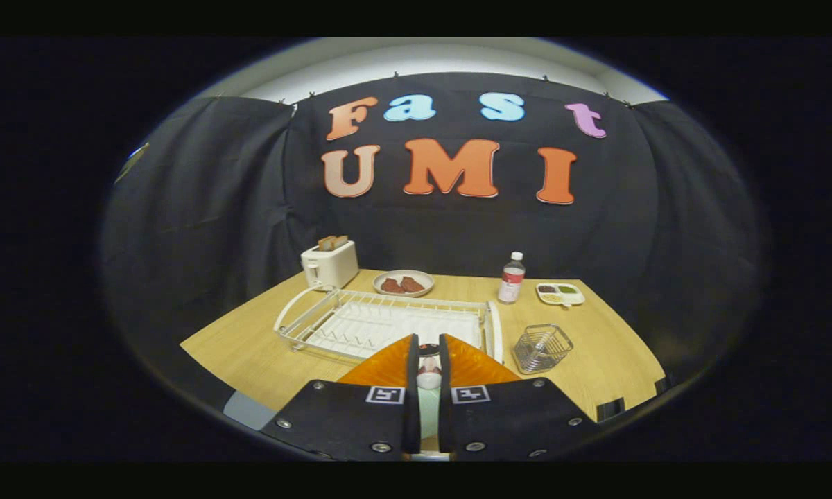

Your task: Take the plate from the dish rack, then take the spoon from the basket and place it into the plate.

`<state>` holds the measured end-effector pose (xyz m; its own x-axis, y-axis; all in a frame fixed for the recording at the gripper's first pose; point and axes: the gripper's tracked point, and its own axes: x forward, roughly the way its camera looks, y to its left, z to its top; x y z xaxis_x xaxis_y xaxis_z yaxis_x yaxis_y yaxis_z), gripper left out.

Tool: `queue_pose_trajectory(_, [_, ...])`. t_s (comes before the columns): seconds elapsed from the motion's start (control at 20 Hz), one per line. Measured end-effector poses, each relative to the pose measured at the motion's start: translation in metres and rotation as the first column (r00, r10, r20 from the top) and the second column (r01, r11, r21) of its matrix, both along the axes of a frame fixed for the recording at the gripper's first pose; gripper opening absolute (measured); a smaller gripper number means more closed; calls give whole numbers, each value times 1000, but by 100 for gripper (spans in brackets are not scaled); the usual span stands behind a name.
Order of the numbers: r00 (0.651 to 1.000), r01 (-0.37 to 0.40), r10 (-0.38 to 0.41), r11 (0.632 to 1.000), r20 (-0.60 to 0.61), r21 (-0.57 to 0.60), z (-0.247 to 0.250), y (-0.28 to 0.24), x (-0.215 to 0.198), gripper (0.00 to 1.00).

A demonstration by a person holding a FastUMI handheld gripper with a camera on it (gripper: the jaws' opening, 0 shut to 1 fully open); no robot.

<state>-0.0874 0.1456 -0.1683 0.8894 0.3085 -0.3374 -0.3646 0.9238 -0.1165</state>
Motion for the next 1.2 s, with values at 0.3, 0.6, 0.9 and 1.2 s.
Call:
queue_pose_trajectory(0.3, [990,-110,109,994,-94,-8,-49,38,-16,10])
queue_pose_trajectory(0.6, [971,-162,151,986,-188,-47,-105,49,-14,10])
queue_pose_trajectory(0.9, [961,-184,170,982,-217,-50,-125,50,-9,12])
queue_pose_trajectory(1.2, [962,-154,139,987,-233,-47,-129,38,-1,27])
